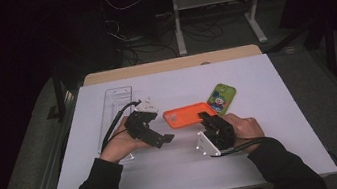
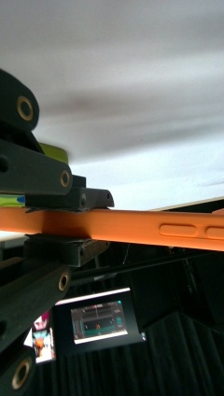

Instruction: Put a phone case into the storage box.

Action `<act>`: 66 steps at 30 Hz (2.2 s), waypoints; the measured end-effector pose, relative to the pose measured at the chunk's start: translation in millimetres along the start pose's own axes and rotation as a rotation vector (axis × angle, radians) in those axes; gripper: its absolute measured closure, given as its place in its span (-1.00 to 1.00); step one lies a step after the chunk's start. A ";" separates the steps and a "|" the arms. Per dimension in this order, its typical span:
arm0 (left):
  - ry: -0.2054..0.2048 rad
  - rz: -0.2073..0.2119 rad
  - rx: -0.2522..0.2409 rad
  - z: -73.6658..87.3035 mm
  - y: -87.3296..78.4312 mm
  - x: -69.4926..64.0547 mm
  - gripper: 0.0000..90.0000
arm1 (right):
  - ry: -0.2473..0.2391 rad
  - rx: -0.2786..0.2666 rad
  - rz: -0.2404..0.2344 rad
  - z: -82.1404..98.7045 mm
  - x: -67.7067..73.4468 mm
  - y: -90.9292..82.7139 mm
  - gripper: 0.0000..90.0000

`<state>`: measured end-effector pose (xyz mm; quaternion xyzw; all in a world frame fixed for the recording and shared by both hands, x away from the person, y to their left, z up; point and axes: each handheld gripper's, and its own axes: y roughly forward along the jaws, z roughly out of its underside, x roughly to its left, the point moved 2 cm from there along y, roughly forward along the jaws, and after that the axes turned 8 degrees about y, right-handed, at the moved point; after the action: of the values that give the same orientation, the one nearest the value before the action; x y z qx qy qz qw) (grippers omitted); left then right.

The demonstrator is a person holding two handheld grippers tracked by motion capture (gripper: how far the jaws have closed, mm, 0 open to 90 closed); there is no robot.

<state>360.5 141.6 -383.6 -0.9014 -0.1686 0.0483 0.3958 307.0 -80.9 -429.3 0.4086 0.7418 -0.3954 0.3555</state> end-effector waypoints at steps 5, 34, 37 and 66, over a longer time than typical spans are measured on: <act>-0.035 -0.009 -0.004 -0.2 0.4 -2.8 -1.00 | 0.096 -0.017 -0.023 0.6 -7.7 -3.6 0.74; -0.075 -0.023 -0.017 -3.1 9.5 -3.0 -1.00 | 0.784 -0.013 -0.298 16.0 -40.9 0.5 0.74; -0.072 -0.027 -0.018 -3.7 8.4 -2.0 -1.00 | 0.879 0.002 -0.343 18.8 -42.8 0.5 0.74; -0.156 -0.045 -0.145 -9.9 4.5 2.0 -1.00 | 1.273 0.002 -0.521 41.5 -51.4 10.1 0.74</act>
<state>365.8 132.5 -380.0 -0.9171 -0.2223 0.0972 0.3164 345.7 -130.4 -406.6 0.3698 0.8800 -0.1519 -0.2565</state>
